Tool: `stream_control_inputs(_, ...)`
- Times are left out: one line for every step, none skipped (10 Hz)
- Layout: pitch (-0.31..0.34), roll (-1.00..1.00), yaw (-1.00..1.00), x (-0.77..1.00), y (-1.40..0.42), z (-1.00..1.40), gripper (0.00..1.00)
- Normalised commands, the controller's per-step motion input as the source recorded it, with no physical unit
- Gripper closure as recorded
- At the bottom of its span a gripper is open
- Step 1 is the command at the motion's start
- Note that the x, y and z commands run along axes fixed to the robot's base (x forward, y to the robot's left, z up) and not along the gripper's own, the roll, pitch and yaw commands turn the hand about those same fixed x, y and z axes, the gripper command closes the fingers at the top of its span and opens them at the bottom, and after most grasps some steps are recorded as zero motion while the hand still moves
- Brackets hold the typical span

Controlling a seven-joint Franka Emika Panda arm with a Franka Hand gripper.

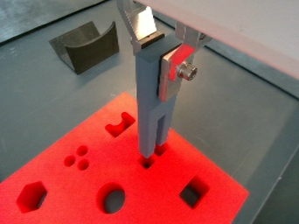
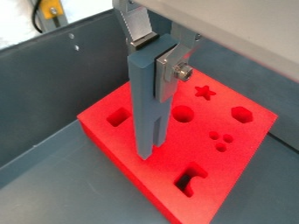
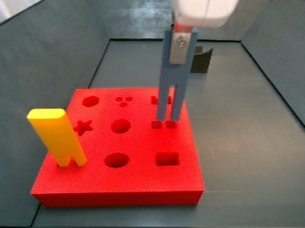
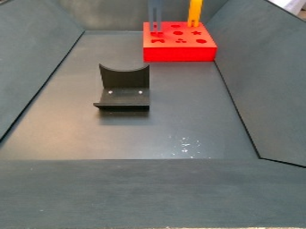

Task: Pick up the double-square object. Move up. Move to above the board. Insert the double-square object.
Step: Insert the double-square object.

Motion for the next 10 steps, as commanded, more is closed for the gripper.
stream_control_inputs(-0.011, 0.02, 0.15, -0.17, -0.06, -0.22, 1.00)
stream_control_inputs(-0.019, 0.00, 0.13, -0.10, -0.07, -0.19, 1.00)
stream_control_inputs(-0.003, 0.00, 0.11, -0.03, -0.13, -0.15, 1.00)
stream_control_inputs(-0.003, 0.00, 0.03, 0.00, -0.16, -0.17, 1.00)
stream_control_inputs(-0.014, -0.03, 0.00, 0.07, -0.16, -0.17, 1.00)
stream_control_inputs(-0.001, 0.00, -0.11, 0.15, -0.09, -0.22, 1.00)
stream_control_inputs(0.000, 0.03, -0.25, 0.18, 0.00, -0.32, 1.00)
stream_control_inputs(0.034, 0.10, -0.28, 0.07, 0.01, -0.30, 1.00)
stream_control_inputs(0.039, 0.08, -0.27, 0.15, 0.00, -0.26, 1.00)
stream_control_inputs(0.033, 0.05, -0.25, 0.22, 0.00, -0.24, 1.00)
